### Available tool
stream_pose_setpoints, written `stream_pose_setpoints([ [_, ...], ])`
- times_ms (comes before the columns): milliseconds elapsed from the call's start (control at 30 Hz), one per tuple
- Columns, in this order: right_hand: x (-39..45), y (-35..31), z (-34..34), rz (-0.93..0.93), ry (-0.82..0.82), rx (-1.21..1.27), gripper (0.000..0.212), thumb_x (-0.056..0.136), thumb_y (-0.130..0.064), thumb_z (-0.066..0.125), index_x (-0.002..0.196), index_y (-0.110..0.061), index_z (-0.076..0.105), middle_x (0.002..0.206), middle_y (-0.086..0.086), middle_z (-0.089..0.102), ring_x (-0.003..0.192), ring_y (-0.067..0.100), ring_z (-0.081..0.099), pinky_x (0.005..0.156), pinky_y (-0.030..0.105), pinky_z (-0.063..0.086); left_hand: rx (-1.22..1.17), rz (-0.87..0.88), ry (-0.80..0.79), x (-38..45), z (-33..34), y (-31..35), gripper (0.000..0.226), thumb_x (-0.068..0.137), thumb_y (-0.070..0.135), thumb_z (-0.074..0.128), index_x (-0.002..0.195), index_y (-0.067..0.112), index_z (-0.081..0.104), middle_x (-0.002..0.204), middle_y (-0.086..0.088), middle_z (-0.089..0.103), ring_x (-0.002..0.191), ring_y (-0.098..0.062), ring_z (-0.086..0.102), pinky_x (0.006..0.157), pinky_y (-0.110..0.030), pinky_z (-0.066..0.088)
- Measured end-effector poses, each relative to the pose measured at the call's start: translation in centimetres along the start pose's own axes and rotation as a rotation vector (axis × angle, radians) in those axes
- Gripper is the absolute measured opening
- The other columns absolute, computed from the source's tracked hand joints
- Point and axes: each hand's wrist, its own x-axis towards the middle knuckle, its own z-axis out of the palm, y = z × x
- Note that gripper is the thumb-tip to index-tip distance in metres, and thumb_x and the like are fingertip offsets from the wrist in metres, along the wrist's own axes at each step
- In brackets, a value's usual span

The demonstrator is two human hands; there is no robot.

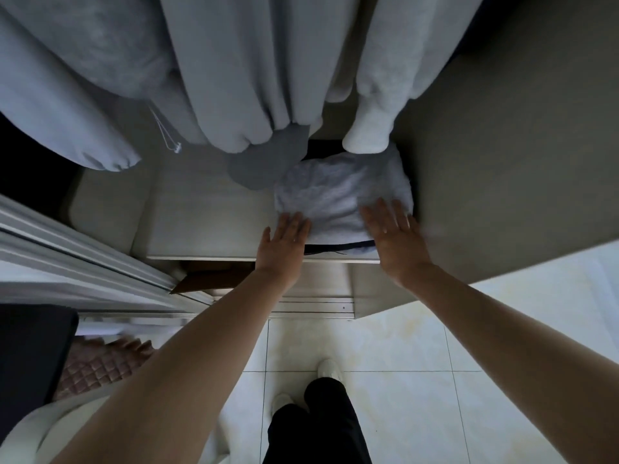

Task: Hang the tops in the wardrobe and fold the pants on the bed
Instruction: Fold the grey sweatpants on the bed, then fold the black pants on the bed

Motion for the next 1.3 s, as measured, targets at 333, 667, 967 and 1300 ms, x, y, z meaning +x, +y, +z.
stream_pose_setpoints([
  [333,-11.3,-5.1,-3.6,-0.155,-0.093,0.234,0.067,0.091,-0.019,0.043,0.151,-0.009,0.014,0.151,0.010,0.031,0.146,0.027,0.016,0.118,0.037,0.017,-0.680,-0.199,0.264,-11.4,-5.7,3.1,0.042,0.095,0.014,0.049,0.136,0.020,0.056,0.117,-0.004,0.070,0.104,-0.020,0.065,0.088,-0.029,0.053],
  [667,-20.0,-4.1,-5.2,-0.548,-0.179,0.398,0.045,0.101,-0.030,0.036,0.144,-0.017,0.031,0.136,0.001,0.045,0.130,0.016,0.037,0.109,0.029,0.034,-0.982,-0.793,0.546,-26.8,-4.9,12.7,0.028,0.096,0.016,0.051,0.118,0.025,0.066,0.100,0.005,0.073,0.092,-0.010,0.065,0.083,-0.024,0.052],
  [967,-27.9,-7.6,-6.1,-0.957,-0.394,0.426,0.039,0.098,-0.028,0.046,0.137,-0.022,0.040,0.126,-0.009,0.053,0.118,0.008,0.046,0.086,0.012,0.031,-1.085,-1.385,0.731,-41.1,-0.7,23.7,0.025,0.095,0.018,0.053,0.110,0.031,0.067,0.084,0.013,0.070,0.084,-0.004,0.063,0.075,-0.027,0.052],
  [1300,-43.7,-14.8,-3.9,-1.466,-0.617,0.185,0.037,0.099,-0.028,0.045,0.135,-0.023,0.040,0.121,-0.011,0.053,0.115,0.007,0.047,0.086,0.017,0.032,-1.036,-2.132,1.124,-57.6,5.1,40.2,0.024,0.092,0.022,0.054,0.104,0.039,0.065,0.077,0.024,0.067,0.066,-0.002,0.058,0.059,-0.023,0.044],
])
